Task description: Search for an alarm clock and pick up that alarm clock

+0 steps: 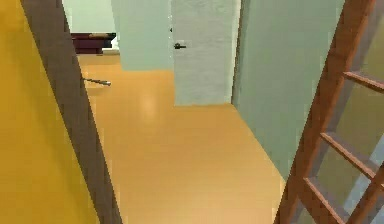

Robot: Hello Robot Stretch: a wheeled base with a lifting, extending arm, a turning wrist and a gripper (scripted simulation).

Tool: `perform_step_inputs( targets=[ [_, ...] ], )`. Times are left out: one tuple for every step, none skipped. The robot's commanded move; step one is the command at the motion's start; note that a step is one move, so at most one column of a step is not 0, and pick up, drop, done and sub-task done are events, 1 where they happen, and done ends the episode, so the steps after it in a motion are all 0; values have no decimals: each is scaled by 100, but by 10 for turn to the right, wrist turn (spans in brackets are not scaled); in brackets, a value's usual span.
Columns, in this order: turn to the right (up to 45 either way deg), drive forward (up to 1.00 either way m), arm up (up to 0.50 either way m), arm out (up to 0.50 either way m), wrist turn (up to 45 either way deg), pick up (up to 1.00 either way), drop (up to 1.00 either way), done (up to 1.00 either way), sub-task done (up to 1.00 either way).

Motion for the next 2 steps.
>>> perform_step_inputs(
  targets=[
    [0, 100, 0, 0, 0, 0, 0, 0, 0],
    [120, 0, 0, 0, 0, 0, 0, 0, 0]
  ],
)
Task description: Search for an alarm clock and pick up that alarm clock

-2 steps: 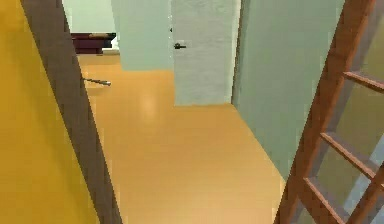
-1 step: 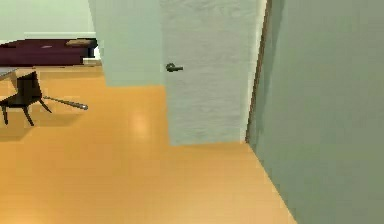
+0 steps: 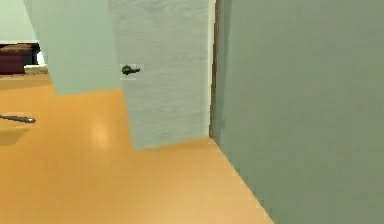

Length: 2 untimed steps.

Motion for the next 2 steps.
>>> perform_step_inputs(
  targets=[
    [0, 5, 0, 0, 0, 0, 0, 0, 0],
    [-300, 0, 0, 0, 0, 0, 0, 0, 0]
  ],
)
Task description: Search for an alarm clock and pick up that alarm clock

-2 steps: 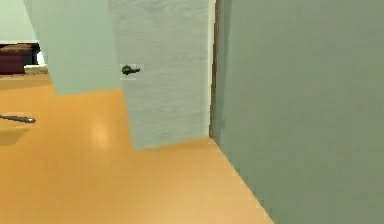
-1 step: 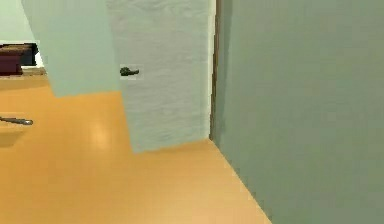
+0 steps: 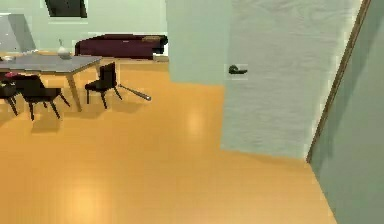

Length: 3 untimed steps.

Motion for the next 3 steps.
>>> perform_step_inputs(
  targets=[
    [0, 100, 0, 0, 0, 0, 0, 0, 0],
    [0, 100, 0, 0, 0, 0, 0, 0, 0],
    [-60, 0, 0, 0, 0, 0, 0, 0, 0]
  ],
)
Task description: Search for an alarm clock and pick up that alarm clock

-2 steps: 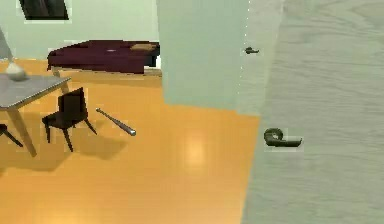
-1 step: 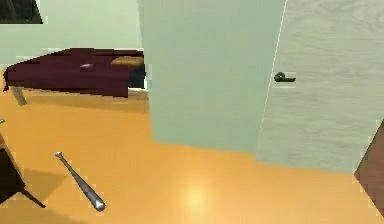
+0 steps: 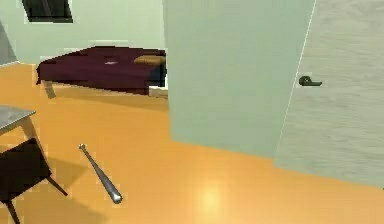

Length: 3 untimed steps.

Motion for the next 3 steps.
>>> perform_step_inputs(
  targets=[
    [0, 10, 0, 0, 0, 0, 0, 0, 0],
    [240, 0, 0, 0, 0, 0, 0, 0, 0],
    [0, 40, 0, 0, 0, 0, 0, 0, 0]
  ],
)
